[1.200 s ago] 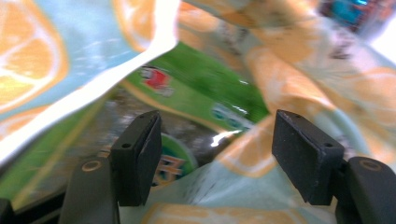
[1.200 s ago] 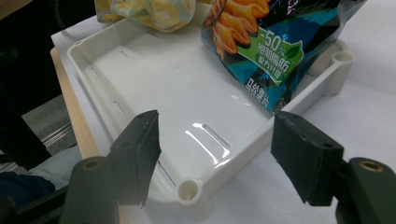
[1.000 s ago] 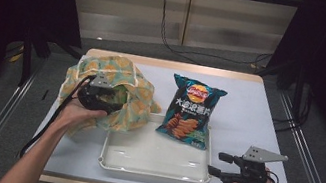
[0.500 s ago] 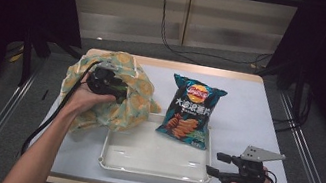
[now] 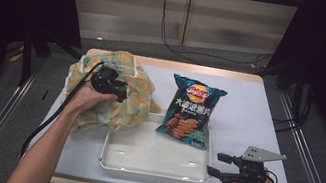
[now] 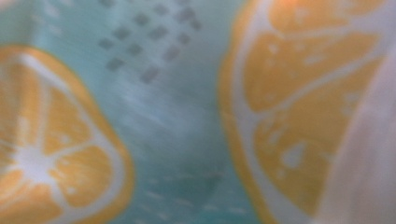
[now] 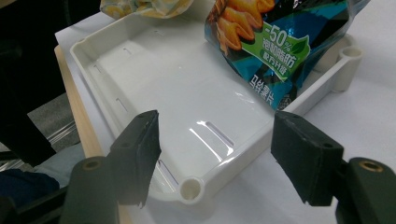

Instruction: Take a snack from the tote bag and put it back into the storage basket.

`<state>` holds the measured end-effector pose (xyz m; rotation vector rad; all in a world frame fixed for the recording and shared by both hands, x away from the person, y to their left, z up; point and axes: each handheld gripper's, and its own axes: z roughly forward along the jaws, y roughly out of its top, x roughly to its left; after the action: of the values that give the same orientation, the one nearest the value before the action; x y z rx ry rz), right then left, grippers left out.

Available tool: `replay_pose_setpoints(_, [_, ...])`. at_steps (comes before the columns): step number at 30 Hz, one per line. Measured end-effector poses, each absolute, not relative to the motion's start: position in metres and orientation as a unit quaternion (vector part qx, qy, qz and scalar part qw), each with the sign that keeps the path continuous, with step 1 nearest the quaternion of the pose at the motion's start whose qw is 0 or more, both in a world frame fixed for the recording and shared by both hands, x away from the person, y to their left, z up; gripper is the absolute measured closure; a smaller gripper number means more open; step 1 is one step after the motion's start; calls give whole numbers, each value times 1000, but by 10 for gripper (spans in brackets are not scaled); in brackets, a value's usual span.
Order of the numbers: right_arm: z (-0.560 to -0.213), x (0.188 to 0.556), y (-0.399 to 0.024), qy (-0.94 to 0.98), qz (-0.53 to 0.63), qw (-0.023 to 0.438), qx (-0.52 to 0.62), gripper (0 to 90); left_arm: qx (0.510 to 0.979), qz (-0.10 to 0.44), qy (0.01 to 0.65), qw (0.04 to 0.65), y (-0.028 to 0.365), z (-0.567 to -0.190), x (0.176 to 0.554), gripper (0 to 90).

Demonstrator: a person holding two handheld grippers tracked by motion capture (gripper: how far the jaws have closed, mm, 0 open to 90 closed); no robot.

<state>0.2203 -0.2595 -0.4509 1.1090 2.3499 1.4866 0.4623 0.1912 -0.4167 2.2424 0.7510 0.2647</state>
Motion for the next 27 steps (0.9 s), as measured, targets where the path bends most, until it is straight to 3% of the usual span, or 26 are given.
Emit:
replay_pose_setpoints(5, [-451, 220, -260, 782, 496, 75, 369, 327, 871, 81, 292, 387, 195, -415, 466, 652])
replay_pose_setpoints(9, [-451, 220, -260, 783, 495, 74, 370, 327, 873, 76, 288, 387, 196, -412, 466, 721])
replay_pose_setpoints(27, [-450, 220, -260, 782, 494, 78, 372, 326, 858, 62, 289, 420, 214, -383, 456, 842])
